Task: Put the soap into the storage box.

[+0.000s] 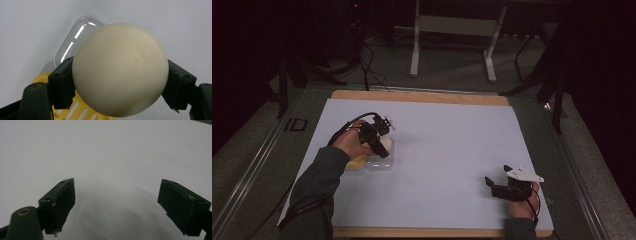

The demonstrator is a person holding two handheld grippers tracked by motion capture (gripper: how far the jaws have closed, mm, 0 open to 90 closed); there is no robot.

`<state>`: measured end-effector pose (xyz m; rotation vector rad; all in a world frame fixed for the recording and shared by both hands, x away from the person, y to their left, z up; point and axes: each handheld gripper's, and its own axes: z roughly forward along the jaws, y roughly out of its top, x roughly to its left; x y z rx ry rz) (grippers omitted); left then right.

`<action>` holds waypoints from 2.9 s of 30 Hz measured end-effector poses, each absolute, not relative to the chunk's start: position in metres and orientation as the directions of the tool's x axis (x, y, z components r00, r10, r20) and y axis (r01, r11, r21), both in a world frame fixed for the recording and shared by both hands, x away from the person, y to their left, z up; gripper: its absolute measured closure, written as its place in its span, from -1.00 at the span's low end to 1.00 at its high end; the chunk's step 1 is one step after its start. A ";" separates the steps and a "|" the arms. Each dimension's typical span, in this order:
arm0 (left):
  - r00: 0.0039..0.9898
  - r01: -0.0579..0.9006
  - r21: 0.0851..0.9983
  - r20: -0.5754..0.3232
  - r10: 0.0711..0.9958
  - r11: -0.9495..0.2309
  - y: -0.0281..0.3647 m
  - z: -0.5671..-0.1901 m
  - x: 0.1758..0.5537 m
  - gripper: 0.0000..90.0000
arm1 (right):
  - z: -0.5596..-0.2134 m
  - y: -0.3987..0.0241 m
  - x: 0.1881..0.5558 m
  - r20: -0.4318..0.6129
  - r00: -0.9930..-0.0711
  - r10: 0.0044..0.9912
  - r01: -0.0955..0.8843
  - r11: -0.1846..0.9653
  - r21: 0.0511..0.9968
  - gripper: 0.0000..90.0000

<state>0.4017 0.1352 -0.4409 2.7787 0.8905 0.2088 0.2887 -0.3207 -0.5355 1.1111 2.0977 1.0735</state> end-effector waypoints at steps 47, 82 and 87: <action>0.713 0.671 0.222 0.066 0.698 -0.707 0.206 -0.451 0.398 -0.46 | -0.536 -0.320 0.288 -0.091 -0.521 0.848 0.424 0.351 0.835 -0.68; 0.686 0.705 0.175 0.083 0.723 -0.688 0.224 -0.488 0.399 -0.46 | -0.536 -0.320 0.288 -0.096 -0.524 0.846 0.421 0.355 0.834 -0.68; 0.689 0.700 0.171 0.094 0.719 -0.693 0.223 -0.490 0.401 -0.46 | -0.536 -0.320 0.288 -0.096 -0.524 0.846 0.421 0.355 0.835 -0.68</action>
